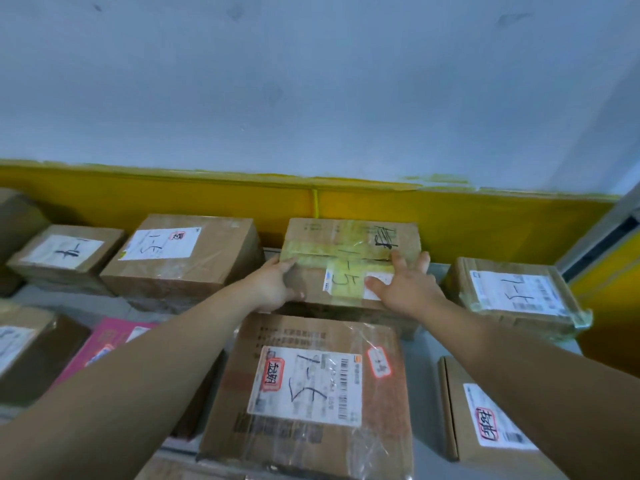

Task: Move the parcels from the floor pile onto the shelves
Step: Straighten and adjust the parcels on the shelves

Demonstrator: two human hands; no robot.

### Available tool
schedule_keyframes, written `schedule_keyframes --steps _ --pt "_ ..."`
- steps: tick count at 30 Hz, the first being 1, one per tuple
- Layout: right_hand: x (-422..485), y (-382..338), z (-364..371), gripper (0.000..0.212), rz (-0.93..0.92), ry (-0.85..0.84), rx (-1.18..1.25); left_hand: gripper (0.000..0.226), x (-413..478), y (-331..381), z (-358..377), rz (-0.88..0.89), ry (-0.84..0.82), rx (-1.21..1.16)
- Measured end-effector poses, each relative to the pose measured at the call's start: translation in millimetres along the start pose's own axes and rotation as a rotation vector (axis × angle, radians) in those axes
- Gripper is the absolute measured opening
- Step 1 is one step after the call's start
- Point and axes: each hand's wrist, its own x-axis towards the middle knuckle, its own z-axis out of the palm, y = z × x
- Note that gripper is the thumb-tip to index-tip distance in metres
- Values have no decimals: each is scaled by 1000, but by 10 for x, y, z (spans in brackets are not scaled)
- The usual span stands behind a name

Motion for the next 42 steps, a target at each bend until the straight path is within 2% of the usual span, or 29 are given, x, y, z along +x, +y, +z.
schedule_keyframes --steps 5,8,13,17,22,25,31,36,42 --pt "6 -16 -5 88 -18 -18 23 83 -21 19 6 -55 10 76" --pt "-6 66 -113 85 -64 -42 81 79 -113 189 38 -12 69 185" --pt "-251 338 -352 82 -76 47 79 76 -419 620 181 177 61 372" --pt "-675 620 -431 82 -3 153 43 72 -695 928 330 347 -20 364" --pt "-1287 969 -424 61 76 172 -55 71 -947 1177 653 540 -82 408" --pt "-1517 1264 -315 70 147 181 12 72 -1125 1287 853 594 -101 448" --pt "-1611 1802 -230 71 260 140 -40 71 -1379 1430 1082 590 -95 517" --pt "-1499 2221 -242 73 210 82 -45 71 -1430 1708 1377 535 -55 523" --pt "-1328 2589 -92 75 109 -12 -60 77 -1263 1907 2089 349 -67 348"
